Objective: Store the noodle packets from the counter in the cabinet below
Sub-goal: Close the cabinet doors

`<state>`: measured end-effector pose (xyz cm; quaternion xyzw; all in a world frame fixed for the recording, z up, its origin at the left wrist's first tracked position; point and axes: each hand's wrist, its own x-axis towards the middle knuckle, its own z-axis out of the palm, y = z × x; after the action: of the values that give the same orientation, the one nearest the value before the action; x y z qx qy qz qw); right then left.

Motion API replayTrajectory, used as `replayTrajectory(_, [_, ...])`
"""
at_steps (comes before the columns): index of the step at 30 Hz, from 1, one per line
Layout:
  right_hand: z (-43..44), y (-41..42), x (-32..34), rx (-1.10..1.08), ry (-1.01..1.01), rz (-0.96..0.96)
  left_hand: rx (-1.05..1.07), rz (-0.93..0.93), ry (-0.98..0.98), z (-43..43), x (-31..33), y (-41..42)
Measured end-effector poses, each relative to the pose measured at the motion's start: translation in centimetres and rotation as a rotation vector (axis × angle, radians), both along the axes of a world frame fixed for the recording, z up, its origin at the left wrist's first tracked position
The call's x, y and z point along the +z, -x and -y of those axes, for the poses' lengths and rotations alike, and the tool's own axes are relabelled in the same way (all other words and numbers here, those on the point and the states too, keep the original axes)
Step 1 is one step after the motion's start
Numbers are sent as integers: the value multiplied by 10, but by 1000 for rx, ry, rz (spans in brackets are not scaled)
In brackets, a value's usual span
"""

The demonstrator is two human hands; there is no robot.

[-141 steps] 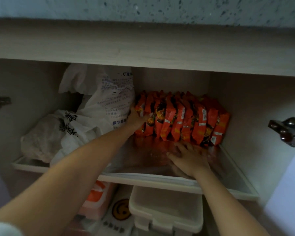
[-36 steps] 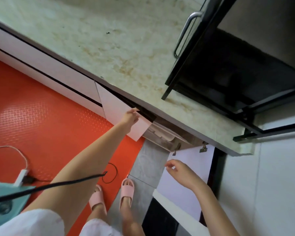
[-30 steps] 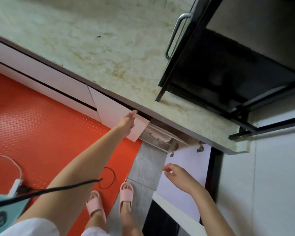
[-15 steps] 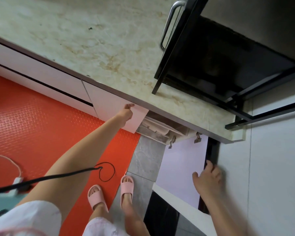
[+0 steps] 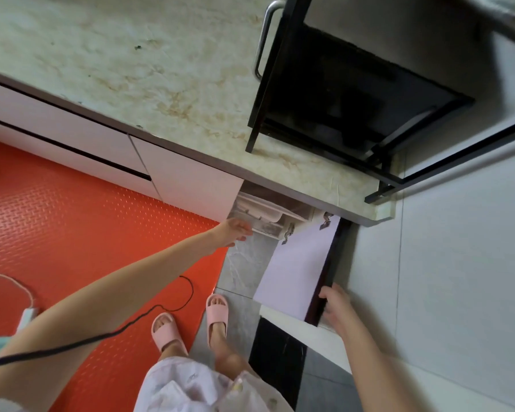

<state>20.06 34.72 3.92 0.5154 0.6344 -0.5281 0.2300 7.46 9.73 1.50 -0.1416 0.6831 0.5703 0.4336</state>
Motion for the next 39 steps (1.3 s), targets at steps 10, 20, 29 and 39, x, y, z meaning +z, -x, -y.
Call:
replayTrajectory(10, [48,32,-5,-308,479,-178,-211,371,-133,-16,0,-61])
replayTrajectory(20, [51,55,4,-27,506,-238,750,412,-522,-47,2,-39])
replayTrajectory(29, [42,69,19,52,482,-326,852,234,-459,-35,5,62])
replayTrajectory(39, [54,68,12,124,482,-331,1032,194,-507,-56,-4,59])
